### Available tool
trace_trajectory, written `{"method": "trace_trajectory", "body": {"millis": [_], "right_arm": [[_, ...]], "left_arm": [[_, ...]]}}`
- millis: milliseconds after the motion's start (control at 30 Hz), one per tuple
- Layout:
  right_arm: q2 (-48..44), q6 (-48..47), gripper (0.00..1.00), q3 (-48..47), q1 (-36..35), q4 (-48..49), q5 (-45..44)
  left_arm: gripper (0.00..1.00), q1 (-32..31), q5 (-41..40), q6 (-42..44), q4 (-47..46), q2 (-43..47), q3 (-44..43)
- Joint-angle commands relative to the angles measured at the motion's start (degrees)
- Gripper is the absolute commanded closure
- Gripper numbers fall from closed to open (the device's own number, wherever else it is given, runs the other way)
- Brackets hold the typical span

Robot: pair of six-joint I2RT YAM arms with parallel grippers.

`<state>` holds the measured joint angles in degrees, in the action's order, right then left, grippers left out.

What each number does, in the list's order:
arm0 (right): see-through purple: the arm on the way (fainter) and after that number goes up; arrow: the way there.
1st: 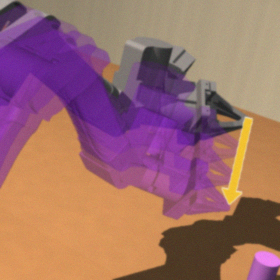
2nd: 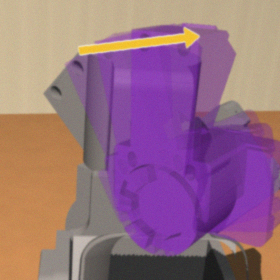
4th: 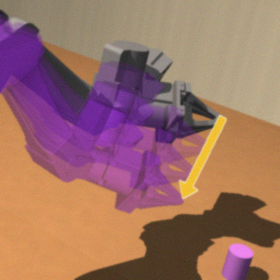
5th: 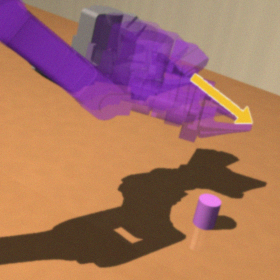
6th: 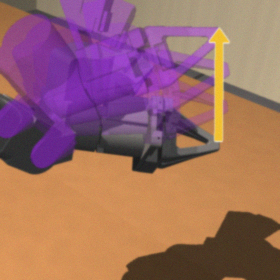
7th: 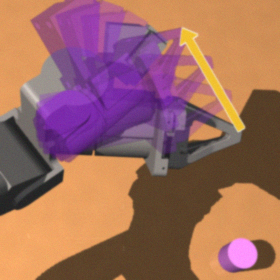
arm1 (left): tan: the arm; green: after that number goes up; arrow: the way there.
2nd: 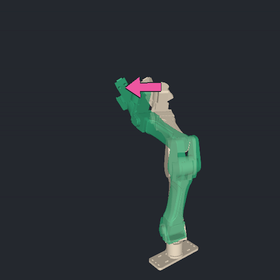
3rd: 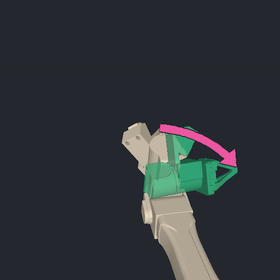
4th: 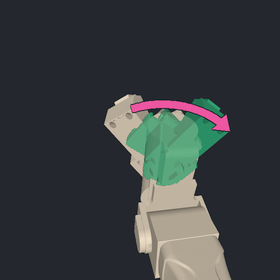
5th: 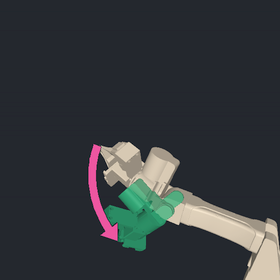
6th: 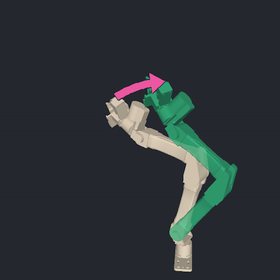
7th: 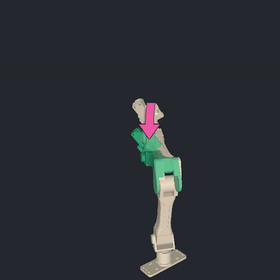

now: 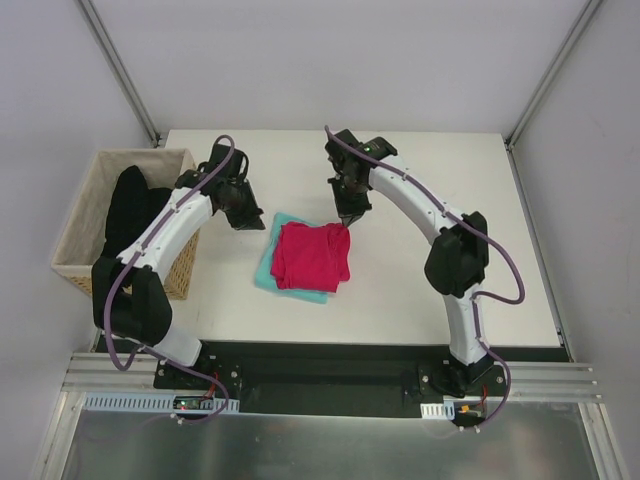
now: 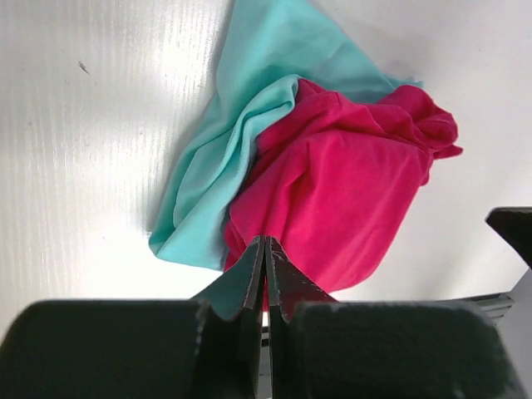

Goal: Fold and stack the t-shirts
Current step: Put the neatly folded tshirt into the corner of the board with both arms

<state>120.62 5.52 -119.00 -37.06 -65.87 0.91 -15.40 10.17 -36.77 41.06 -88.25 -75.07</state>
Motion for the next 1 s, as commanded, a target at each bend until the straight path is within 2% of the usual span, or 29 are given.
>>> {"method": "trace_trajectory", "body": {"millis": [0,467,967], "right_arm": [[0.8,0.5,0.99,-1.0,-0.7,1.4,2.8],[6.7,0.9,0.99,-6.4,-2.2,2.0,6.0],[9.7,0.8,0.99,-6.5,-2.5,1.3,7.7]], "left_arm": [[1.00,-0.5,2.5,0.3,2.0,2.2,0.5],[1.00,-10.5,4.2,-0.5,4.1,-2.2,0.5],[1.00,-11.9,4.8,1.2,4.6,-9.2,-1.4]]}}
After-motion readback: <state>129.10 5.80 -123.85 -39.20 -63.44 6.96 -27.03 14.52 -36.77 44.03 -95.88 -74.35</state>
